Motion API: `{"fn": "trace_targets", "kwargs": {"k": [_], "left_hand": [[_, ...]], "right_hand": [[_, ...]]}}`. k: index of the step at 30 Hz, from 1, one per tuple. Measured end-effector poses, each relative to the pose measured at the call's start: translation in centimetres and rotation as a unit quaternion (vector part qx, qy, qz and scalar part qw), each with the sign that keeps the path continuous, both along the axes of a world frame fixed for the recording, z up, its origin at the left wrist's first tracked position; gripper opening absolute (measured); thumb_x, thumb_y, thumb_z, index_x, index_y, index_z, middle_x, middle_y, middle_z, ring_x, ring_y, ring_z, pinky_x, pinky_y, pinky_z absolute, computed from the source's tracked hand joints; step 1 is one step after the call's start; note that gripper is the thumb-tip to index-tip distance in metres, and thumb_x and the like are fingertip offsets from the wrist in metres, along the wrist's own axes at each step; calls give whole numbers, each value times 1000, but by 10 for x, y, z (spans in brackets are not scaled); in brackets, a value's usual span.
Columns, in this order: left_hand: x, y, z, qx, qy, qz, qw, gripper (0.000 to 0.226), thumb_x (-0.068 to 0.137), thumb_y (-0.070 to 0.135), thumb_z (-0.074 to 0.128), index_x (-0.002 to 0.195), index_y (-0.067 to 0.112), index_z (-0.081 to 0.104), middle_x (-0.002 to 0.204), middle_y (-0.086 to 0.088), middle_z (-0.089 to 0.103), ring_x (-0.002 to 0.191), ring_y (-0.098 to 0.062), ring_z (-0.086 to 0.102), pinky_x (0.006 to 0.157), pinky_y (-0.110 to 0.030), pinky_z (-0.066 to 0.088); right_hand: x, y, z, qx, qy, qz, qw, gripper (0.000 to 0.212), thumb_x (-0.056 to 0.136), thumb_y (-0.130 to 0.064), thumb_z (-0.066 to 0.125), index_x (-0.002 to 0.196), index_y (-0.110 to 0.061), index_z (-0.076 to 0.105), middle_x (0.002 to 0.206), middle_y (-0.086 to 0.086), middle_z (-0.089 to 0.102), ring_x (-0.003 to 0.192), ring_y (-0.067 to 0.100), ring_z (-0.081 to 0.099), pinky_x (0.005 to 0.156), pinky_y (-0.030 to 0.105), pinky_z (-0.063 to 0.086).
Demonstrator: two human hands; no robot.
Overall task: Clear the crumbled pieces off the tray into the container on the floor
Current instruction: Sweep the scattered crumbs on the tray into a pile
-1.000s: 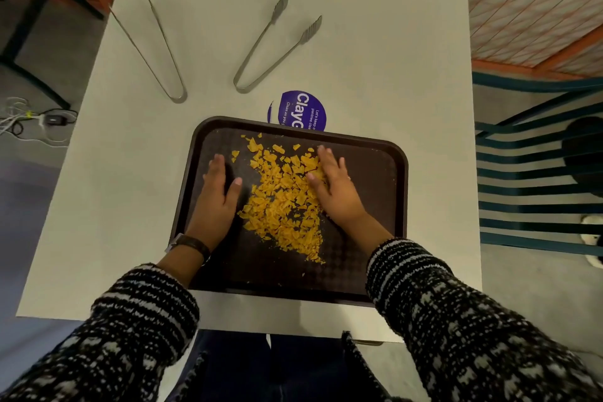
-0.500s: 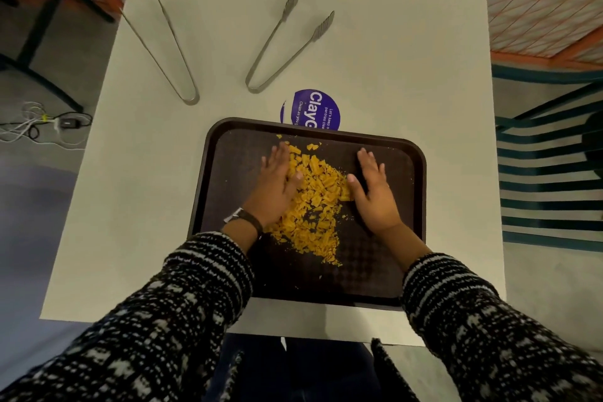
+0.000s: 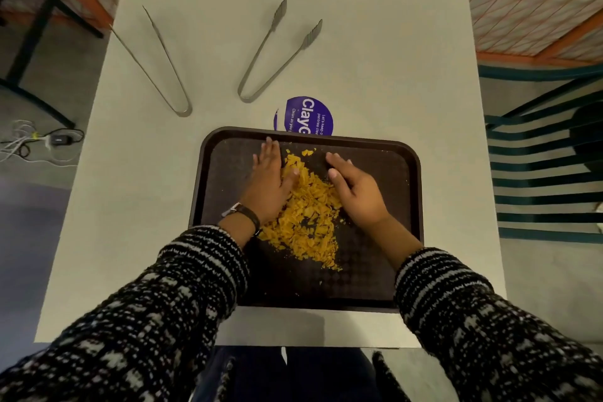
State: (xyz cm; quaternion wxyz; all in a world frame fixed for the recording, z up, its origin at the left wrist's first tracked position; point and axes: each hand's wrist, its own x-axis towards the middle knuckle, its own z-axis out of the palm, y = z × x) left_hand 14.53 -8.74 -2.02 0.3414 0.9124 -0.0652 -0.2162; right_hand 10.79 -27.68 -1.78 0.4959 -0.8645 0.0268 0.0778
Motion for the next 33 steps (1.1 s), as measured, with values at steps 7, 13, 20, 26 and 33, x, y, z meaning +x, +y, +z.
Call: {"fn": "trace_targets", "kwargs": {"k": [7,13,20,26,33], "left_hand": [[-23,-11,-3,-70,1,-110,992,58,100,35,28,149,12,6,159,-5,6,141,-5,-6,114,-24,-8],[-40,36,5,-98,-37,0,994,57,98,34,29,149,15,10,154,7,9,139,-1,-2,108,-7,-10],[-61,64,-14,16,-52,111,992,63,98,32,33,148,6,5,158,-9,4,143,-12,-4,116,-27,-11],[-90,28,-17,15,-46,50,998,79,88,55,15,148,6,1,152,-2,-11,142,-15,-15,108,-18,-25],[-104,9,1,-138,-12,82,987,63,97,39,25,148,14,0,156,3,-4,143,-6,-11,118,-26,-7]], "right_hand": [[24,11,-11,-106,-5,155,982,61,96,-37,42,147,-8,27,155,6,26,144,11,12,119,30,3],[28,16,-5,-68,34,194,978,53,96,-38,44,142,-11,40,148,7,40,140,14,31,117,25,15],[40,26,6,-83,15,215,973,52,97,-34,44,142,-9,40,150,7,37,142,15,26,119,30,14],[54,43,-6,-195,3,307,932,64,97,-45,36,149,-12,22,159,4,12,147,14,4,120,34,-1],[31,46,18,-85,97,251,959,41,98,-31,46,132,-10,53,139,6,53,130,12,46,114,36,31]]}}
